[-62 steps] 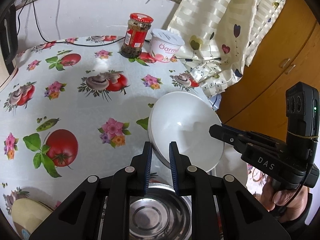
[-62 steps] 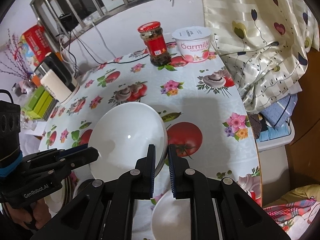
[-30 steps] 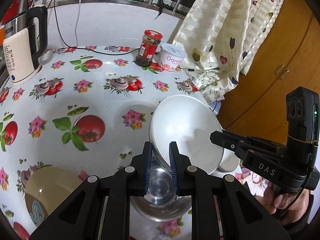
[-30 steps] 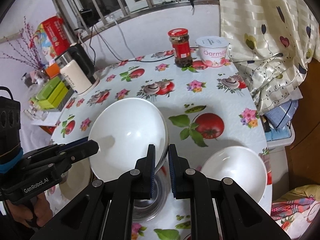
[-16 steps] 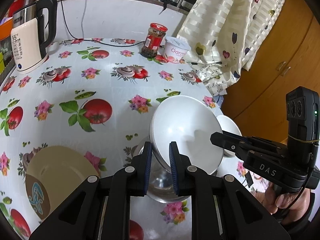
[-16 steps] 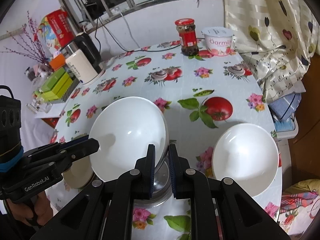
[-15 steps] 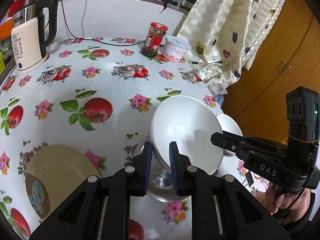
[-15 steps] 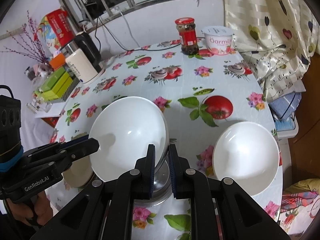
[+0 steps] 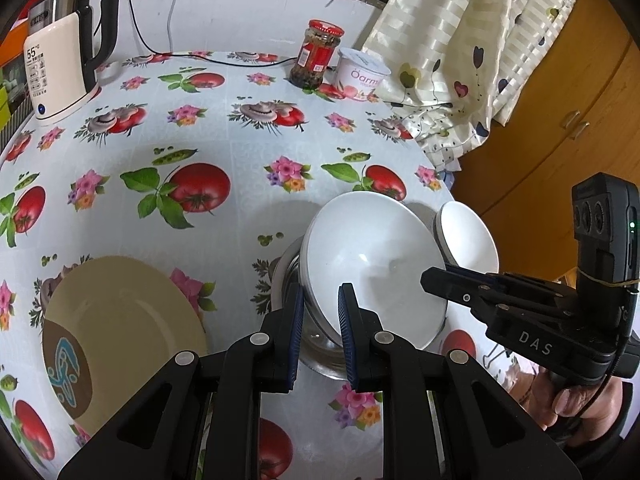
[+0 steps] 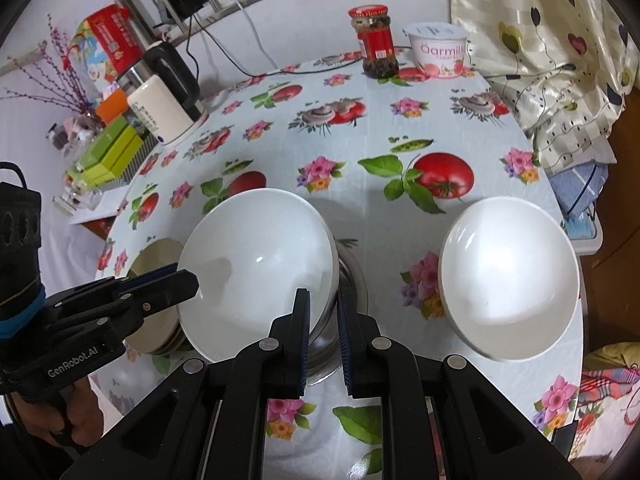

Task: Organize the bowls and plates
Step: 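Lower the white bowl into the steel bowl and open the left tool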

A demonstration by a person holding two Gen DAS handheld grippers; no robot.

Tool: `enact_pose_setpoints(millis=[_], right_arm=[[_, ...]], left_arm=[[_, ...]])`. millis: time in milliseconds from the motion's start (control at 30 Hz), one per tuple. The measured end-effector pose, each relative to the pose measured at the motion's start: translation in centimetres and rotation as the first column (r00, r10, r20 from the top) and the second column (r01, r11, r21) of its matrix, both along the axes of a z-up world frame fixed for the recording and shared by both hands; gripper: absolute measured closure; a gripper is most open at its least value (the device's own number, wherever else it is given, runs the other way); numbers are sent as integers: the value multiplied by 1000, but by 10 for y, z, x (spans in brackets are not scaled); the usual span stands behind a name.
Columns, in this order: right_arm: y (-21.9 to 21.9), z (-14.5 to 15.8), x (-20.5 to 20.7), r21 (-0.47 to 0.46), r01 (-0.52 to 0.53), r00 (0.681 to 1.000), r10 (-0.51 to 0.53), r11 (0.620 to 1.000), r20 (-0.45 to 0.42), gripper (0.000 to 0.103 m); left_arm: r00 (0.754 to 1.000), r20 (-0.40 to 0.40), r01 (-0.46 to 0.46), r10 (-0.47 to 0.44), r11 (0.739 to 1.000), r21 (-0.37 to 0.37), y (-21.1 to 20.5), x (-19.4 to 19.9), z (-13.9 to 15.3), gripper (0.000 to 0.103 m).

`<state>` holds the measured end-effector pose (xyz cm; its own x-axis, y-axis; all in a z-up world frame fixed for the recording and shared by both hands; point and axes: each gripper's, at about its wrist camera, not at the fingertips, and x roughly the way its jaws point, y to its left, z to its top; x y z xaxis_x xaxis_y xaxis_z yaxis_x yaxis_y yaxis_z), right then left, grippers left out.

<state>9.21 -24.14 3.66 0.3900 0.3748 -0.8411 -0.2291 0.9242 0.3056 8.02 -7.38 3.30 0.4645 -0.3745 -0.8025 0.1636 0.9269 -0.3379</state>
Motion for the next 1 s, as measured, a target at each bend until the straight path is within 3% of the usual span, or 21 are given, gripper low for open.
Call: enact_pose_setpoints(millis=[1000], right_arm=[[-2,-19,5,4,-2,998,2,1000,-62,86]], left_arm=[[998,-66,7,-9,1000,-24,1,9,-20,85]])
